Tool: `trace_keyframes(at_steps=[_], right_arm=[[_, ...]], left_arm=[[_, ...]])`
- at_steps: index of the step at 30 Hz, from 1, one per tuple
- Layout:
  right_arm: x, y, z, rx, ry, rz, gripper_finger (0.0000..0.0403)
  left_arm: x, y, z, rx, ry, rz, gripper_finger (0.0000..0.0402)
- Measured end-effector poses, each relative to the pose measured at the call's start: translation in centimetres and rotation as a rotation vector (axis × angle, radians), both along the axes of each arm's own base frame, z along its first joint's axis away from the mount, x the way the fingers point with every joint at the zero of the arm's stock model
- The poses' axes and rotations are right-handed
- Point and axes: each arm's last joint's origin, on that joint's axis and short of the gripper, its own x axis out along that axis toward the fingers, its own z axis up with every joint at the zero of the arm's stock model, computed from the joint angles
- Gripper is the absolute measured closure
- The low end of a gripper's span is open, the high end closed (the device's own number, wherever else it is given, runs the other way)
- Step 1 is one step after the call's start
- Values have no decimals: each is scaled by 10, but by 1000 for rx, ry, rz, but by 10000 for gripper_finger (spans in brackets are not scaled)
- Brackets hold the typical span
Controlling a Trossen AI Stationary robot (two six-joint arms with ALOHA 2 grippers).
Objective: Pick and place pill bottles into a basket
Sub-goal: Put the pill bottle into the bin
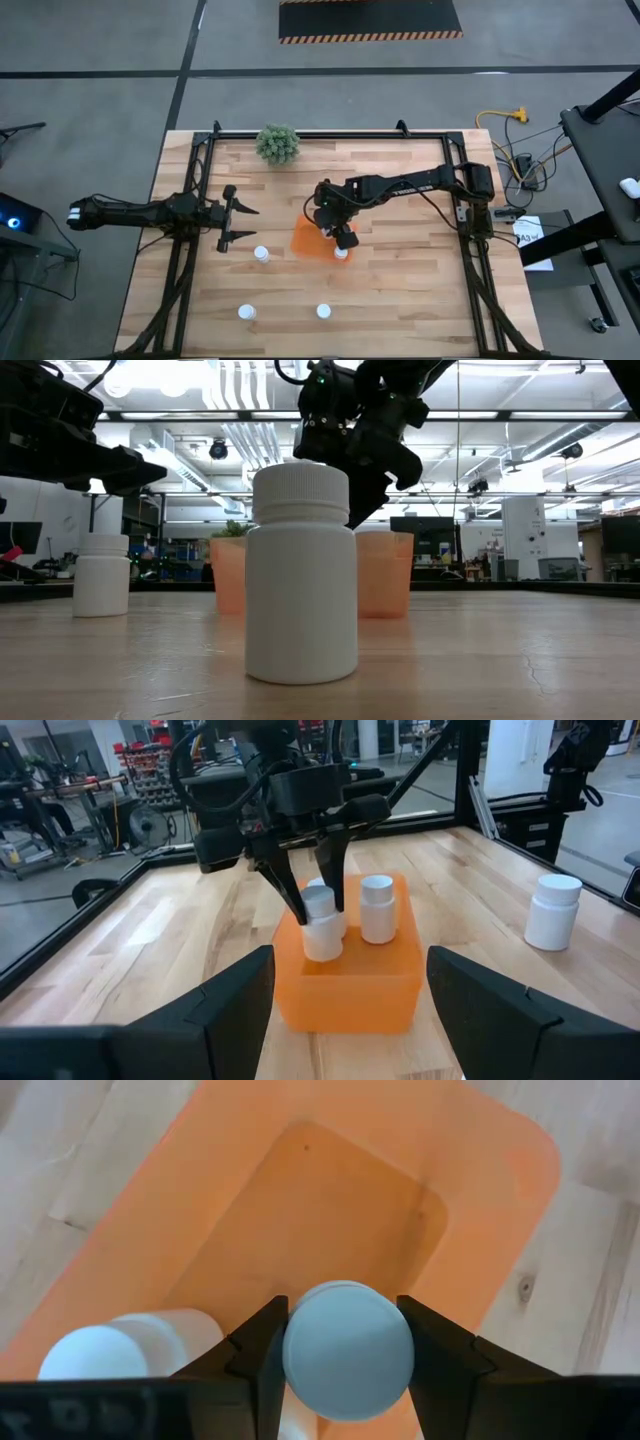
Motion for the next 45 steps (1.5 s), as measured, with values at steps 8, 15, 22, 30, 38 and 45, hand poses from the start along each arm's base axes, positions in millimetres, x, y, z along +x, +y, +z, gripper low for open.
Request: trace_keyframes(at_steps=[8, 15, 22, 30, 38, 45], right_arm=[[0, -1, 0, -9, 1, -9, 225], [0, -2, 0, -10, 0, -11, 229], [0, -2, 0, -13, -2, -5, 237], [0, -2, 0, -13, -3, -3, 239], [4, -2, 9, -15, -23, -1, 239], [6, -2, 22, -15, -13, 1, 239]], left_arm=[[0, 0, 0, 0, 0, 0, 157], [0, 0, 0, 0, 0, 0, 157], [0, 0, 0, 0, 0, 0, 157], [0, 0, 0, 0, 0, 0, 157], [0, 0, 0, 0, 0, 0, 157], [0, 0, 0, 0, 0, 0, 157]])
